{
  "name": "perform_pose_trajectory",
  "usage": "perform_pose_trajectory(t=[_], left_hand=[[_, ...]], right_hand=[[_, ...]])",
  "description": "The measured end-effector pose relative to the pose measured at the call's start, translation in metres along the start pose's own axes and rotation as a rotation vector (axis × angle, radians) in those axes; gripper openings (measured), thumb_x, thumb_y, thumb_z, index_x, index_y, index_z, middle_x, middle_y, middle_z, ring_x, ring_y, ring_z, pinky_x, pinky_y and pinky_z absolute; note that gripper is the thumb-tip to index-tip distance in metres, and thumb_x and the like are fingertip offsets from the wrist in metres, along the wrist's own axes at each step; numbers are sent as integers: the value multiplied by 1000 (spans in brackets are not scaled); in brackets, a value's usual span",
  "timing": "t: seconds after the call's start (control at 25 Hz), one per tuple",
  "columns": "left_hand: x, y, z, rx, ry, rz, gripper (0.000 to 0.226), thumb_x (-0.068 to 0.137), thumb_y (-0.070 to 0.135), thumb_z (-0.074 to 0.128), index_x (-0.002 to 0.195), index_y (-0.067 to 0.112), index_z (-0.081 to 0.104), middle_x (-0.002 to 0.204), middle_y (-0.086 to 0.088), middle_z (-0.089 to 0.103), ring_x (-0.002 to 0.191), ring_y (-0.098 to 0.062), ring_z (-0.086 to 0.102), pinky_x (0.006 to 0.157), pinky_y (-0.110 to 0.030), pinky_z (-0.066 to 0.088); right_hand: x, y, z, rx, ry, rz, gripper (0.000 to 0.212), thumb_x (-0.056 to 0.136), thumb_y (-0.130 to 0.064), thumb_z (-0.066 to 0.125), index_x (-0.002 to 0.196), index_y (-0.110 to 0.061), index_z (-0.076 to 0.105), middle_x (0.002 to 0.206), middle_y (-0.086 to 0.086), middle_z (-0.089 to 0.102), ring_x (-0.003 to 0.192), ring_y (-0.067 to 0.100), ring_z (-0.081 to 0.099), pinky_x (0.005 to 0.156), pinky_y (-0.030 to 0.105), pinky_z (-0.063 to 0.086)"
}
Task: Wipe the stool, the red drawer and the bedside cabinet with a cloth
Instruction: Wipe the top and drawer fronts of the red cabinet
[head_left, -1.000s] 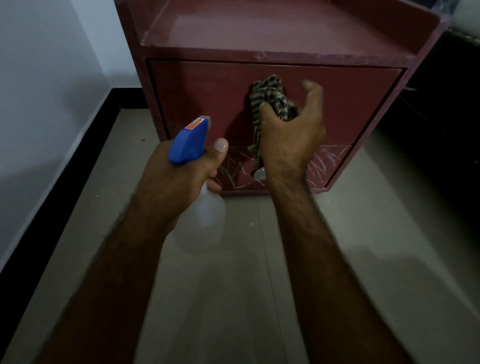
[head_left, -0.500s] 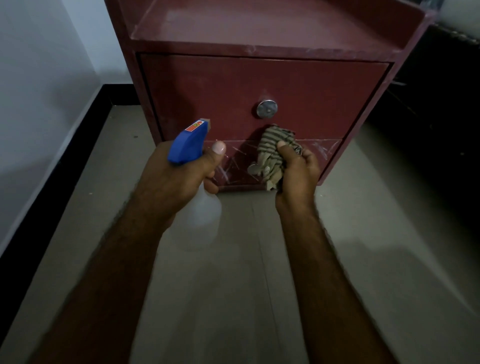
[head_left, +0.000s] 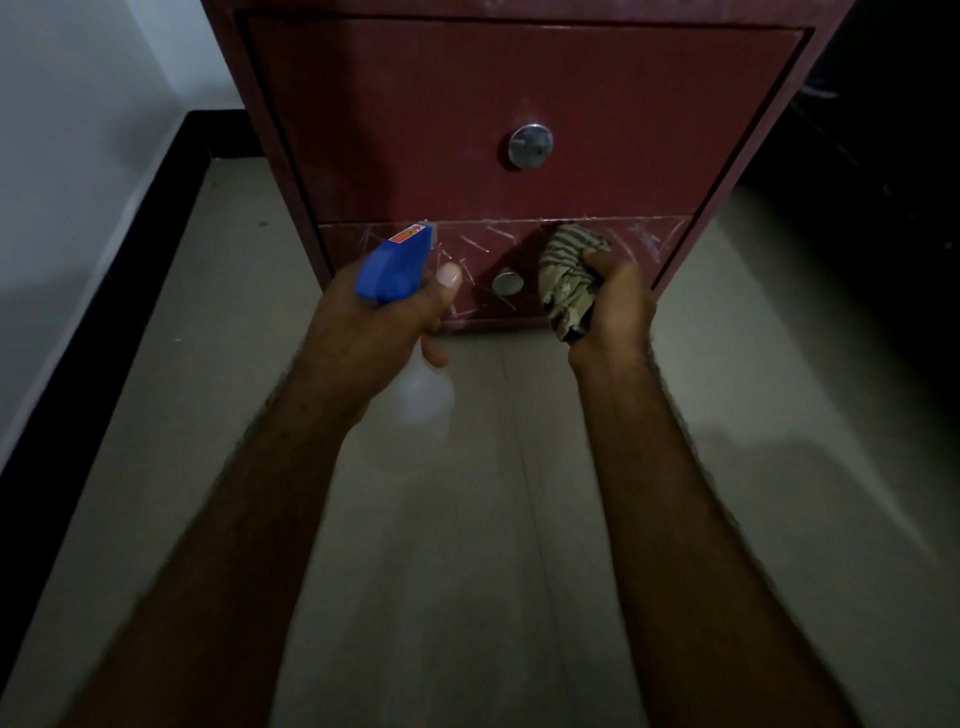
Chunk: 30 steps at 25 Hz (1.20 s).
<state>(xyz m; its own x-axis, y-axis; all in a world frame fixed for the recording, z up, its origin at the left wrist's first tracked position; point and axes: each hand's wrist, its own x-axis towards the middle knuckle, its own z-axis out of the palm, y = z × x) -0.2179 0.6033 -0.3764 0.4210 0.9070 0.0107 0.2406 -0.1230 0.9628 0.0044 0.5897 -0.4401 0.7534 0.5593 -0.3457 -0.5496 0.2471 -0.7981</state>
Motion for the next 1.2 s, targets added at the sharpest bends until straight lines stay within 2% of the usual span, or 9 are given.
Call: perform_pose_trajectory(t=[0.08,0.16,0.28,0.44,0.56,0.68,0.92,1.08,1.2], left_hand=[[-1,-9,-1,0,1,-15,24,96,42,63,102,19,62,81,-5,68,69,-25,73,69,-19,51],[-3,-18,-3,16,-2,-25,29,96,40,64,109,15,61,86,-3,67,64,-18,71,62,-18,55],[-7,-35,-9,48,17,-31,22,95,40,66,106,21,61,88,-8,65,61,-15,70,62,-12,53],[-12,-55,-25,4,78,-73,18,95,40,67,109,36,57,92,-6,65,62,-19,71,71,-20,56],[-12,-62,-38,21,158,-124,25,94,41,68,111,24,59,90,-4,66,60,-16,70,66,-15,51],[-10,-68,-53,24,216,-164,33,94,41,69,109,12,62,90,-5,67,59,-15,69,69,-24,52],[-10,-75,-69,58,267,-182,17,93,40,69,93,27,58,84,-5,64,60,-12,69,70,-26,52],[-9,-80,-72,51,271,-181,16,93,41,70,93,30,57,89,-2,65,59,-10,69,72,-32,57],[-8,-84,-69,92,227,-281,28,94,42,67,107,21,55,98,-4,65,64,-12,69,66,-23,47]], right_hand=[[-1,2,-2,-13,5,18,16,86,1,66,97,5,76,91,19,78,80,33,78,64,34,60],[1,8,-4,-11,-25,41,12,89,2,66,97,7,74,90,19,77,74,30,77,61,32,59],[6,19,-7,-53,-68,84,34,89,-2,70,120,13,66,96,21,76,73,29,75,60,32,59],[4,30,-3,-144,-134,121,56,78,-3,74,132,10,60,109,24,76,92,38,77,70,44,63],[1,39,3,-159,-166,158,50,84,2,69,132,10,60,108,22,76,91,37,77,75,48,64],[-6,48,13,-136,-208,159,53,85,-3,74,134,10,59,114,24,75,97,40,75,77,48,63],[-25,64,35,-158,-239,95,51,85,2,78,130,15,56,111,26,75,95,41,76,68,38,62],[-29,69,40,-150,-223,121,43,87,4,74,126,14,61,110,27,75,85,36,77,64,36,61],[-23,69,35,-155,-201,128,47,85,2,75,128,13,61,111,27,74,90,38,77,64,37,61]])
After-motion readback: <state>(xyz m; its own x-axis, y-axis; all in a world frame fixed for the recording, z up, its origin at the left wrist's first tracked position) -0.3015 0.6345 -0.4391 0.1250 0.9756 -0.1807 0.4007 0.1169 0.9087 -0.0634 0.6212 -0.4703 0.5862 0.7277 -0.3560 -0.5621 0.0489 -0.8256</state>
